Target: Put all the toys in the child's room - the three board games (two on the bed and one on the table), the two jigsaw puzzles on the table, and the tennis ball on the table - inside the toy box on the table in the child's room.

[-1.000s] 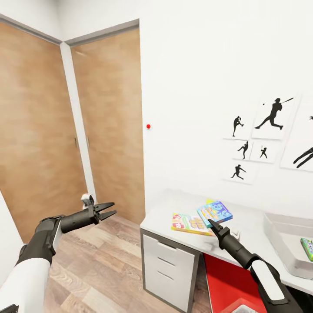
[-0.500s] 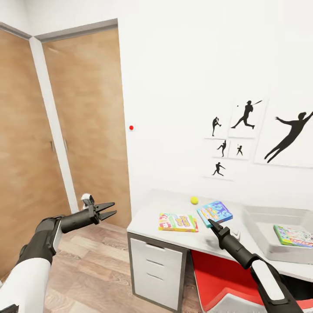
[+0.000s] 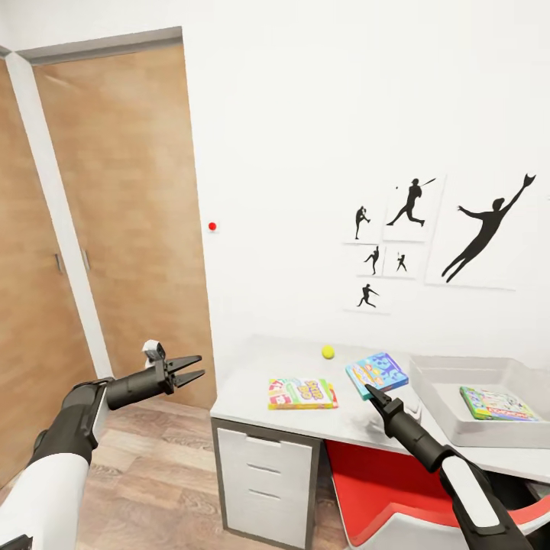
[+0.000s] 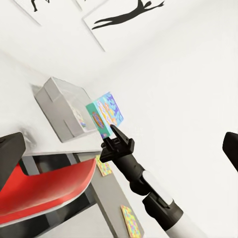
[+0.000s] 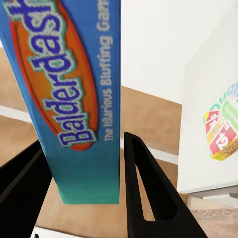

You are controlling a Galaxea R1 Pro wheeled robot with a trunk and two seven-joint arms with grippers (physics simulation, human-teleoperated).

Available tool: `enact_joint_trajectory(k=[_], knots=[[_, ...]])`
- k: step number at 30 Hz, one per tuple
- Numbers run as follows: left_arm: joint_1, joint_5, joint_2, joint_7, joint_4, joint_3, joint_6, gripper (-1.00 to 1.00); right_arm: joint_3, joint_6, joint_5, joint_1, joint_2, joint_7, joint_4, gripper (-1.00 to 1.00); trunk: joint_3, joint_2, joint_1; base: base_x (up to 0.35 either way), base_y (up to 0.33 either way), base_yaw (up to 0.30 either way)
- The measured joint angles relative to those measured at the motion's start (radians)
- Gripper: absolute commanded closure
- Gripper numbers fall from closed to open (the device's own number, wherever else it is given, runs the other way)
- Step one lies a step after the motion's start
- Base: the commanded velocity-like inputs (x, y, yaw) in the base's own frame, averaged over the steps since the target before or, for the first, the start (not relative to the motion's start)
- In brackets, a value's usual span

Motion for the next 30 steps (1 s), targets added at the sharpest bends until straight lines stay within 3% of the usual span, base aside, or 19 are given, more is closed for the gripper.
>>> enact_joint_trajectory(k=[12, 30], knots=[[0.0, 0.0, 0.0, 0.0, 0.0, 0.0, 0.0, -1.0, 0.002, 0.0, 0.0, 0.0, 0.0, 0.0, 0.0, 1.0, 0.0, 0.0, 0.0, 0.035, 0.033, -0.02], [0.0, 0.0, 0.0, 0.0, 0.0, 0.0, 0.0, -1.0, 0.003, 0.0, 0.001, 0.0, 0.001, -0.001, 0.001, 1.0, 0.014, 0.0, 0.0, 0.058, 0.034, -0.233]])
